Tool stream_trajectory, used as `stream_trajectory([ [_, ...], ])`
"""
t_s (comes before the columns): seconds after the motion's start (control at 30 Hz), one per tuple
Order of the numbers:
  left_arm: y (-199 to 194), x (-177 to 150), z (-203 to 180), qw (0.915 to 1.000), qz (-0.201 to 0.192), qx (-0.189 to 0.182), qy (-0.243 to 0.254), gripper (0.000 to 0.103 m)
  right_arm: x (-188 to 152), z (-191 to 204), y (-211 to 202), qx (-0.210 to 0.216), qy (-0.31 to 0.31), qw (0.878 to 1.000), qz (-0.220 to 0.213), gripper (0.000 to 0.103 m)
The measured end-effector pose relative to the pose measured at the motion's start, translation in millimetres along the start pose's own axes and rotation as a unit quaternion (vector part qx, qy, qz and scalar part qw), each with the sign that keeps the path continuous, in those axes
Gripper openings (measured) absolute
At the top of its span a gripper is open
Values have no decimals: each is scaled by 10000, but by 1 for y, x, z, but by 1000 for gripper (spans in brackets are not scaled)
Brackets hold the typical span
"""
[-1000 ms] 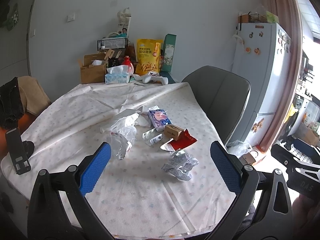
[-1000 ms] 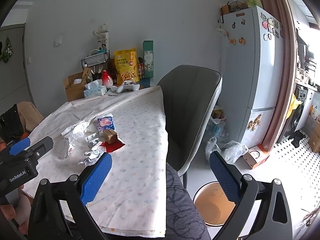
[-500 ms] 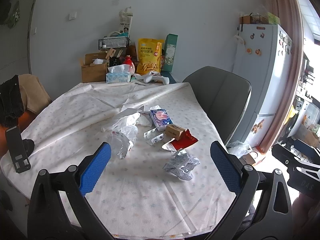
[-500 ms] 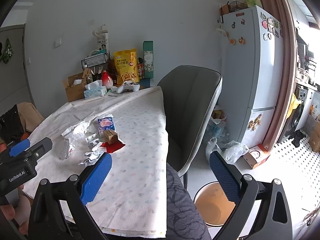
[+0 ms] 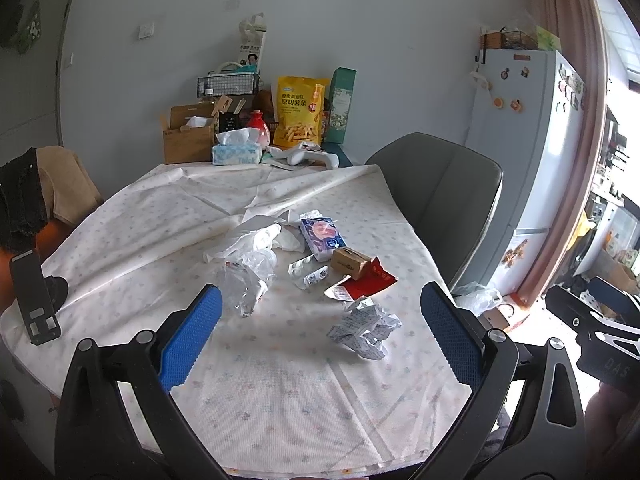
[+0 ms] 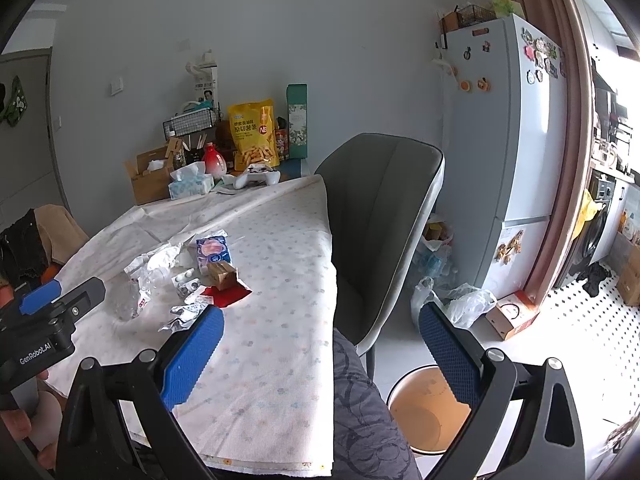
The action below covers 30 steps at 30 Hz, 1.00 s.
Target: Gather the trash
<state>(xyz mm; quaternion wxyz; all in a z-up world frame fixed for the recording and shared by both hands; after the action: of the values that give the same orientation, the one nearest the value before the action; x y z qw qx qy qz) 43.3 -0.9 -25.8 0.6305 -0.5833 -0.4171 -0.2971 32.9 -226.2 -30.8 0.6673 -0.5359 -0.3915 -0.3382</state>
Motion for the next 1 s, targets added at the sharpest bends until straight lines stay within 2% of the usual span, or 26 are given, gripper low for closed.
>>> stream_trajectory([
  [0.47,-5,-6,-1,10000,-26,18,9,99,2,-1,-2,32,26,10000,3,96],
  [0.67,1,-10,5,10000,50,54,-27,99,3,4,6,242,-35,9996,117,96],
  [1.0,26,-16,55,9983,324,325,-359,99,-2,40,41,864,-229,9943,577,92],
])
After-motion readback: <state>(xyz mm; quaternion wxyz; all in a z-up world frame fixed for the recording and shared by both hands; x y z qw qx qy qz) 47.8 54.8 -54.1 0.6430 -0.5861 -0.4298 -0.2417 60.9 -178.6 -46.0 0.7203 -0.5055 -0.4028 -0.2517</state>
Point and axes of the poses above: each gripper's, at about its wrist camera, not at the fingertips, and y roughly the way its jaws point, z to its left, x to its top, the point moved 5 cm from there along y, roughly the way its jaws point, and after that the axes turned 8 degrees about x, right-handed, at the moved point
